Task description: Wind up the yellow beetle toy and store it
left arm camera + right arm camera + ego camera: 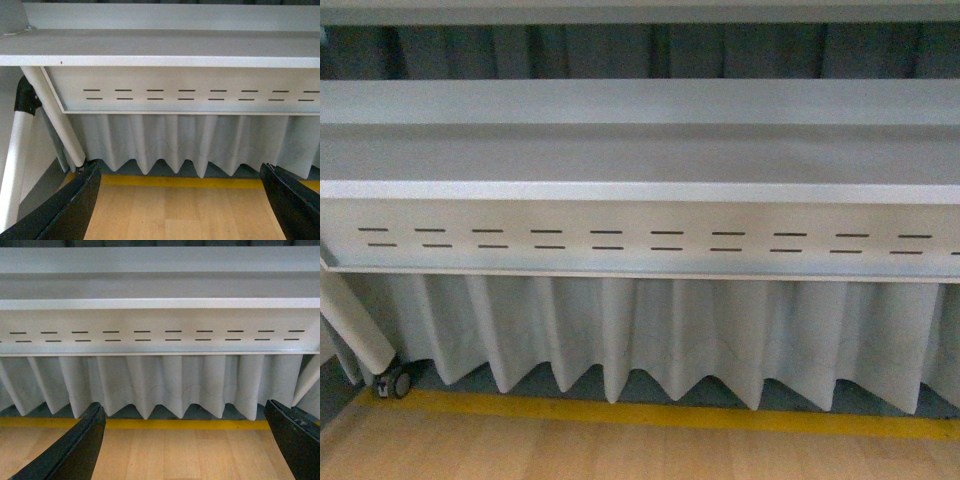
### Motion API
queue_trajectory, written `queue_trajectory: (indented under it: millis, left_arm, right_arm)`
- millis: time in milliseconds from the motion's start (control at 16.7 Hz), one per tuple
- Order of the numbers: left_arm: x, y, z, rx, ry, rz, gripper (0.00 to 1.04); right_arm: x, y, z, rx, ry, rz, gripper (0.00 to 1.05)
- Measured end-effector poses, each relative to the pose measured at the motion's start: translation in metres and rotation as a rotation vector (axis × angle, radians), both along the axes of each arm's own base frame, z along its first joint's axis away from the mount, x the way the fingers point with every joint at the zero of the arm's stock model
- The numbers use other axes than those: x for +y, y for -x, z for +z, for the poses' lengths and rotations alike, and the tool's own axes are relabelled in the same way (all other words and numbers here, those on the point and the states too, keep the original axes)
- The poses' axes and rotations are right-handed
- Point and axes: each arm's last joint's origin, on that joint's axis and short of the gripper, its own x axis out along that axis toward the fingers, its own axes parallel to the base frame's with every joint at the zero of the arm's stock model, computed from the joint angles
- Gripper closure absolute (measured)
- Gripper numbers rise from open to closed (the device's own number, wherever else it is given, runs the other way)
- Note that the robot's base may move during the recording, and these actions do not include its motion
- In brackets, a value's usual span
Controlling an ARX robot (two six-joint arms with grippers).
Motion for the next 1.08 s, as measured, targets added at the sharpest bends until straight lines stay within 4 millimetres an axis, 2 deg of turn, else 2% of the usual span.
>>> queue_trajectory:
  millis: [1076]
  left_arm:
    - [0.0000, 0.0000, -0.0004, 0.004, 0.000, 0.000, 0.07]
  right_arm:
    - [0.0000, 0.0000, -0.0003, 0.003, 0.000, 0.000, 0.07]
